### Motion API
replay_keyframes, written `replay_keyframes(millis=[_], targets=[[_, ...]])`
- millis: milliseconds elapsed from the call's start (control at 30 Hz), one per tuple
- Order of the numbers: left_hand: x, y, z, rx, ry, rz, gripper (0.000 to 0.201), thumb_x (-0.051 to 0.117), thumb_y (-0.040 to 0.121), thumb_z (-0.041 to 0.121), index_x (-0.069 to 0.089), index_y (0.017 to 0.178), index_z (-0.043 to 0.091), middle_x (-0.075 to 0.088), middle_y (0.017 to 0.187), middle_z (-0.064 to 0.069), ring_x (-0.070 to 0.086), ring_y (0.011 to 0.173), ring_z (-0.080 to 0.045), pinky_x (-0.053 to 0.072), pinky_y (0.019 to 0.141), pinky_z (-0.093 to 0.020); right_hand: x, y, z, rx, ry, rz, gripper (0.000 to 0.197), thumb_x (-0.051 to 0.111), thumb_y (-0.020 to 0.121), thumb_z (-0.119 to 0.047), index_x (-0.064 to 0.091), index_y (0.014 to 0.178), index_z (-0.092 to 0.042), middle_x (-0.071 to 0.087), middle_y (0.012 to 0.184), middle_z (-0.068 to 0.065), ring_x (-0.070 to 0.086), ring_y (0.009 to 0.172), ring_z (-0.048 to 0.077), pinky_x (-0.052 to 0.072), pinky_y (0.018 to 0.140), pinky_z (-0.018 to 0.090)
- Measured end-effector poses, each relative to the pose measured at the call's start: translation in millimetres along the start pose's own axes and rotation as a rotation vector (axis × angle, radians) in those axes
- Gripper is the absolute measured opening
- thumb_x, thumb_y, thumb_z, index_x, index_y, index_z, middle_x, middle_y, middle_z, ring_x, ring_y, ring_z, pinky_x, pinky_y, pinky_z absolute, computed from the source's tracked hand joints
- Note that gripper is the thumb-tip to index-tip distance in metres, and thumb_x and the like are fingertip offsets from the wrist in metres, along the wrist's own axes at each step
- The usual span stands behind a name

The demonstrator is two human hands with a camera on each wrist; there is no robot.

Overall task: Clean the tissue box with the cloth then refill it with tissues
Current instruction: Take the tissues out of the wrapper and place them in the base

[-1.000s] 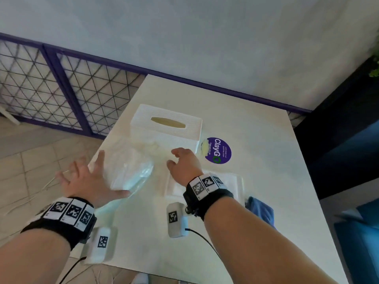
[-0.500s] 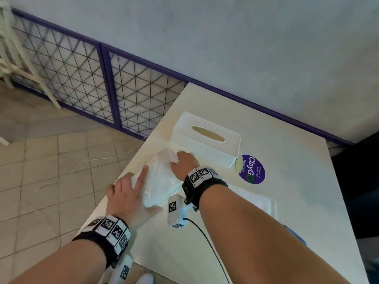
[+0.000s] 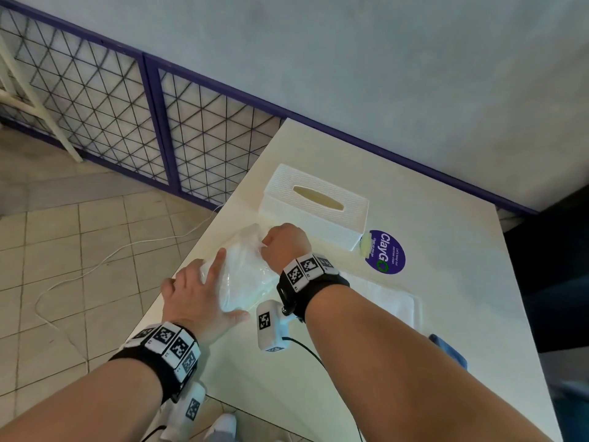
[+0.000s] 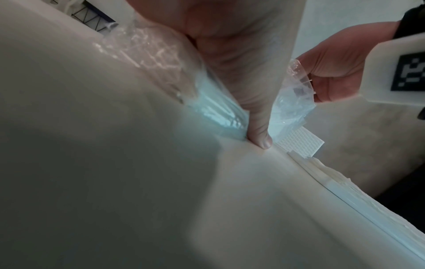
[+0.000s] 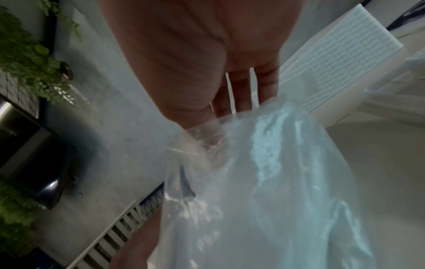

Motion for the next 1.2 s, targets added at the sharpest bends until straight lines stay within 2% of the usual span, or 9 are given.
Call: replay_keyframes(millis=[200, 367, 467, 600, 733, 833, 933, 1100, 1200], targets=[[0.5, -0.4, 0.9, -0.001, -0.011, 0.003, 0.124, 0.043, 0.054, 0.09, -0.024, 0.144, 0.039, 0.016, 0.152, -0.008, 0.019, 0.139, -0.026, 0.015, 0.11, -0.046, 4.4, -8.6, 0.0, -0.007, -0.136, 0.022, 0.03, 0.046, 0.093, -0.035, 0.061, 0.117, -0.025, 0.064, 0.11, -0.001, 0.043, 0.116, 0.023, 0.04, 0.092, 0.035], [-3.1, -3.9, 1.6, 0.009, -0.023, 0.008, 0.122, 0.044, 0.056, 0.087, -0.025, 0.144, 0.038, 0.014, 0.152, -0.007, 0.017, 0.14, -0.026, 0.014, 0.111, -0.046, 14.7, -10.9, 4.6, 0.129, 0.018, -0.068, 0.039, 0.052, 0.085, -0.041, 0.049, 0.121, -0.026, 0.057, 0.119, 0.006, 0.047, 0.115, 0.027, 0.036, 0.096, 0.044], [-6.4, -6.3, 0.9, 0.009, -0.031, 0.011, 0.123, 0.045, 0.055, 0.086, -0.028, 0.142, 0.039, 0.012, 0.154, -0.007, 0.016, 0.141, -0.025, 0.013, 0.112, -0.047, 13.9, -10.6, 3.2, 0.187, 0.029, -0.161, 0.042, 0.038, 0.078, -0.057, 0.057, 0.097, -0.024, 0.058, 0.12, 0.008, 0.048, 0.111, 0.035, 0.042, 0.094, 0.052], [-12.0, -9.0, -1.8, 0.006, -0.067, 0.031, 0.123, 0.049, 0.055, 0.081, -0.027, 0.142, 0.039, 0.014, 0.153, -0.008, 0.018, 0.141, -0.026, 0.016, 0.11, -0.047, -12.9, -9.8, 6.4, 0.136, 0.187, -0.116, 0.049, 0.049, 0.089, -0.039, 0.054, 0.131, -0.015, 0.058, 0.128, 0.006, 0.053, 0.116, 0.032, 0.047, 0.097, 0.042], [-18.8, -10.8, -3.1, 0.027, -0.07, 0.05, 0.123, 0.052, 0.054, 0.075, -0.022, 0.145, 0.038, 0.019, 0.152, -0.007, 0.023, 0.137, -0.026, 0.02, 0.107, -0.045, -32.3, -7.0, 17.2, 0.121, 0.291, -0.048, 0.035, 0.052, 0.091, -0.032, 0.057, 0.118, -0.009, 0.06, 0.114, 0.007, 0.053, 0.092, 0.024, 0.044, 0.079, 0.034], [-21.6, -11.8, -1.7, 0.055, -0.053, 0.05, 0.12, 0.053, 0.053, 0.07, -0.017, 0.145, 0.039, 0.02, 0.152, -0.006, 0.026, 0.135, -0.026, 0.022, 0.107, -0.046, -40.4, -7.8, 26.0, 0.144, 0.324, -0.048, 0.026, 0.058, 0.089, -0.031, 0.058, 0.102, -0.008, 0.057, 0.096, 0.005, 0.054, 0.086, 0.025, 0.042, 0.073, 0.033], [-21.4, -12.6, -1.5, 0.058, -0.047, 0.02, 0.119, 0.053, 0.054, 0.069, -0.021, 0.144, 0.041, 0.019, 0.153, -0.006, 0.029, 0.134, -0.027, 0.024, 0.106, -0.047, -52.5, -11.7, 30.7, 0.134, 0.333, 0.007, 0.018, 0.057, 0.088, -0.026, 0.055, 0.094, -0.009, 0.057, 0.091, 0.005, 0.055, 0.084, 0.026, 0.042, 0.07, 0.031], [-17.6, -9.3, 0.6, 0.057, 0.036, -0.139, 0.122, 0.053, 0.056, 0.074, -0.026, 0.142, 0.042, 0.013, 0.155, -0.006, 0.027, 0.137, -0.028, 0.023, 0.109, -0.047, -86.1, -24.2, 31.5, 0.07, 0.312, 0.109, 0.037, 0.051, 0.091, -0.022, 0.054, 0.124, -0.006, 0.061, 0.119, 0.012, 0.058, 0.109, 0.03, 0.042, 0.079, 0.03], [-21.6, -4.9, 7.3, 0.032, 0.072, -0.255, 0.138, 0.058, 0.042, 0.087, -0.017, 0.147, 0.038, -0.007, 0.159, -0.009, 0.004, 0.146, -0.031, 0.01, 0.114, -0.055, -112.4, -35.6, 41.2, 0.066, 0.334, 0.165, 0.034, 0.052, 0.09, -0.022, 0.052, 0.121, -0.008, 0.056, 0.108, 0.008, 0.058, 0.104, 0.03, 0.055, 0.082, 0.041]])
Point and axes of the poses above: each hand's wrist, its own y-axis towards the middle knuckle, its own x-axis out of the palm, z = x × y, the point moved 6 cm from there along y, towards the middle knuckle
